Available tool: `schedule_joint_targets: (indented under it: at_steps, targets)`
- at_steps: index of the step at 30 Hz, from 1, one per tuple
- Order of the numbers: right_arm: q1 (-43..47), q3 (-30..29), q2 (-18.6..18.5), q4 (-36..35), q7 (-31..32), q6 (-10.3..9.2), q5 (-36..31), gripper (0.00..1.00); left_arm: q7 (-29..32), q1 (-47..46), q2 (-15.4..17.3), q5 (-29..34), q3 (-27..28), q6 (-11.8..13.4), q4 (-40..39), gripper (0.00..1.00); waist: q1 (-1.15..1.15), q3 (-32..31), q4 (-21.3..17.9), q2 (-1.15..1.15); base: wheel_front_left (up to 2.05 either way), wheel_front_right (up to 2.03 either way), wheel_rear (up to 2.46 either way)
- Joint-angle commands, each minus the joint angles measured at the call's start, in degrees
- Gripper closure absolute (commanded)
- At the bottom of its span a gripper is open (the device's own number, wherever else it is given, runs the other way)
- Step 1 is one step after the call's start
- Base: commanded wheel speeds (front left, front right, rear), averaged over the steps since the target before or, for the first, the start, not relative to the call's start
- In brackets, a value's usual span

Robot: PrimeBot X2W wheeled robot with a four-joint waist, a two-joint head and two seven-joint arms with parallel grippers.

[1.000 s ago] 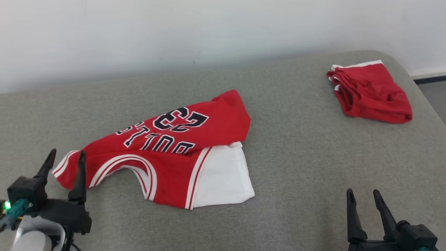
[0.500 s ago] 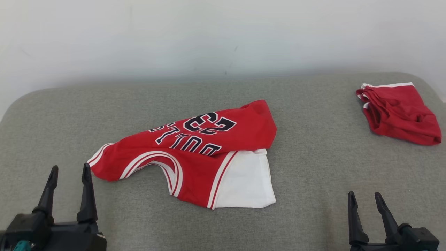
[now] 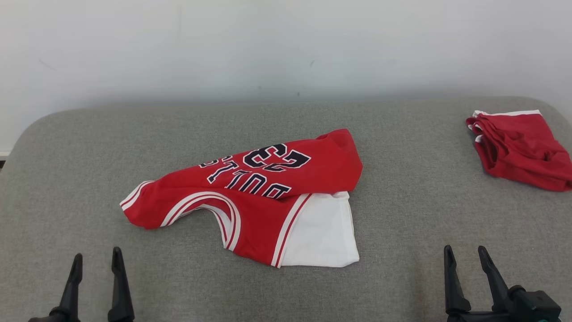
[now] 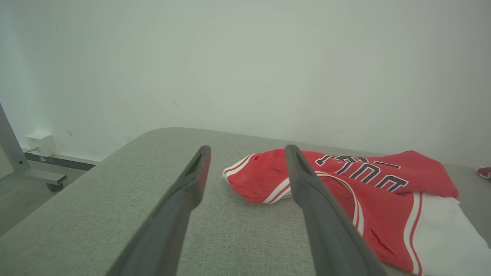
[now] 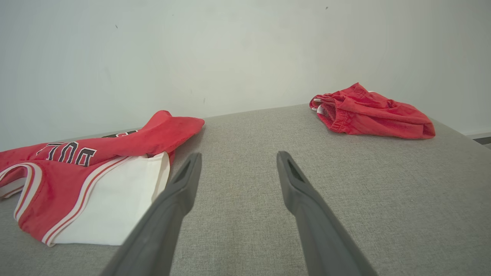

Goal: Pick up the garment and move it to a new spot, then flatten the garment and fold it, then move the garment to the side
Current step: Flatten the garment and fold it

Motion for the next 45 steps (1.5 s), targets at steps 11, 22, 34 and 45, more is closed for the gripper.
schedule_joint_targets:
  at_steps: [11, 22, 34, 45]
  targets:
    - [-1.44, 1.25, 0.00, -0.20, 0.22, -0.15, 0.11, 0.00, -0.17, -9.69, -0.48, 3.79, -9.29, -5.01, 7.62, 0.00, 0.01, 2.38, -3.16, 0.00, 0.00, 0.00, 0.00]
    - [-3.25, 1.78, 0.00, 1.05, -0.55, -0.15, 1.22, 0.00, 0.93, -22.13, 0.67, 1.52, -24.53, -5.42, 19.37, 0.00, 0.01, 6.33, -9.53, 0.00, 0.00, 0.00, 0.00]
    - [-3.51, 2.14, 0.00, 2.61, -1.04, -0.15, 2.23, 0.00, 6.19, -27.57, 3.33, -2.67, -32.70, -5.43, 28.22, 0.00, 0.01, 7.07, -13.40, 0.00, 0.00, 0.00, 0.00]
    - [-4.11, 1.96, 0.00, 2.76, -1.18, -0.15, 2.39, 0.00, 16.75, -28.55, 3.24, -3.69, -37.14, -5.43, 35.31, 0.00, 0.01, 7.10, -13.40, 0.00, 0.00, 0.00, 0.00]
